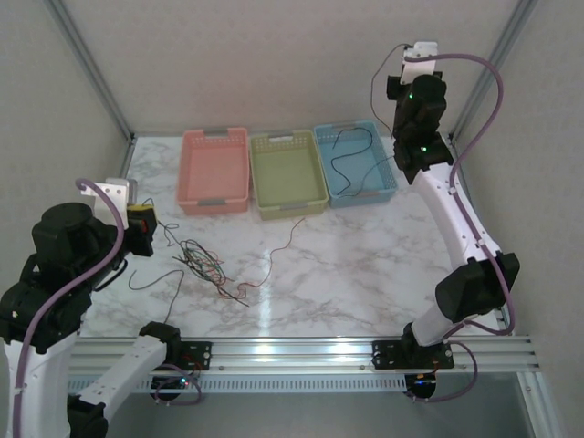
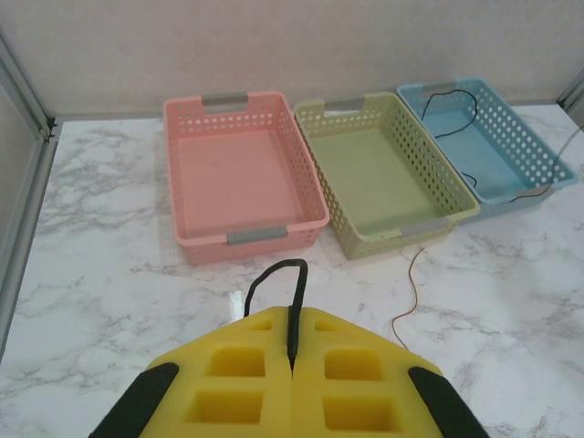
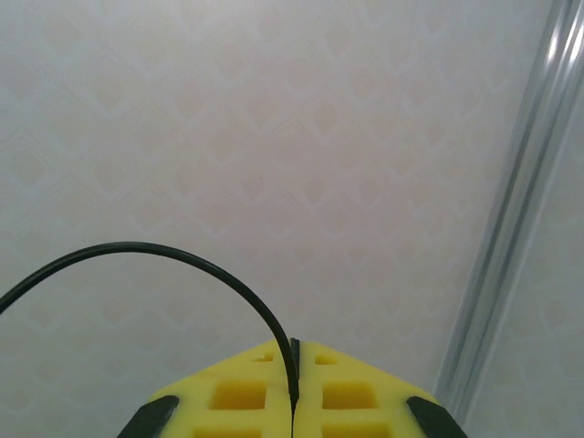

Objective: Untangle the cables

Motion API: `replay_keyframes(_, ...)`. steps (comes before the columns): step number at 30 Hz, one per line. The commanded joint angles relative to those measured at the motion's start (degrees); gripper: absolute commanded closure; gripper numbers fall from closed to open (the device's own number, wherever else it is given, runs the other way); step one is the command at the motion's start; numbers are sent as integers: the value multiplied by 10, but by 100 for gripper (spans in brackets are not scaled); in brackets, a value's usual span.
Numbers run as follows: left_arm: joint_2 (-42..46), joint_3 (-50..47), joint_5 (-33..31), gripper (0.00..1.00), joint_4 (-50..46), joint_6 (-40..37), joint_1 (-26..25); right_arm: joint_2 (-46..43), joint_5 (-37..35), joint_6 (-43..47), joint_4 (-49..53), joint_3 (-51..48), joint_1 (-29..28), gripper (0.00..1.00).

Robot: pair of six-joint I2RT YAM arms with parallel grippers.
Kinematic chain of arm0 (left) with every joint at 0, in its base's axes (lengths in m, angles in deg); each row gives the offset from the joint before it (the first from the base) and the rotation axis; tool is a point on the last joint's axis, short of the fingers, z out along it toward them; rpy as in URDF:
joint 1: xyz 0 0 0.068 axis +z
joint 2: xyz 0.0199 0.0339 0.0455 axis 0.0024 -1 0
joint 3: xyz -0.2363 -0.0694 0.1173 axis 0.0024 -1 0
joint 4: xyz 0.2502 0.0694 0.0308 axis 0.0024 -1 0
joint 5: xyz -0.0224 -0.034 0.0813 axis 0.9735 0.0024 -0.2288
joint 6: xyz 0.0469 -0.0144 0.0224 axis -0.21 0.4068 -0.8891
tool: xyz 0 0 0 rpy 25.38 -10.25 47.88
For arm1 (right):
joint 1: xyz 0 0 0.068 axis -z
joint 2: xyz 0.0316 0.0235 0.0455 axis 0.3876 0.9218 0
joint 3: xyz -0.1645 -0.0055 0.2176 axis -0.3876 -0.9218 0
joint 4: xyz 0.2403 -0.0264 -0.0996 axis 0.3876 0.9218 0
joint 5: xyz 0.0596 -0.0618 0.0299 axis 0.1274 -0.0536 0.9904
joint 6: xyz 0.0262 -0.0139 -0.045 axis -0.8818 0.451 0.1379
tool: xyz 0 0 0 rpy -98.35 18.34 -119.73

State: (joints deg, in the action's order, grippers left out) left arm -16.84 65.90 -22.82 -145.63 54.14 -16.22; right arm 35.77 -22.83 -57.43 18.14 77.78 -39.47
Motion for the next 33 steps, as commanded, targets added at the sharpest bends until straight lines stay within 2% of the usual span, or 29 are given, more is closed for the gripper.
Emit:
replay_keyframes(1,9,-9,6,100,18,-9,-7,15,39,-34,-12,29,-3,100)
replay_keyframes(4,7,-11,6,100,20,-9,-10,62,21,-54,54,116,-3,100)
replay_keyframes(10,7,-8,4,100,17,-11,-12,190,-45,-51,121,299,-4,100)
replay_keyframes(16,8,-9,-5,100,15,-13,-19,262,-34,-65,140,418,-5,100)
replay_keyframes(29,7,-14,-12,100,15,-15,-24,334,-41,-83,212,424,-10,100)
replay_keyframes(33,6,-12,-14,100,14,-16,-27,333,-42,-79,221,387,-13,100)
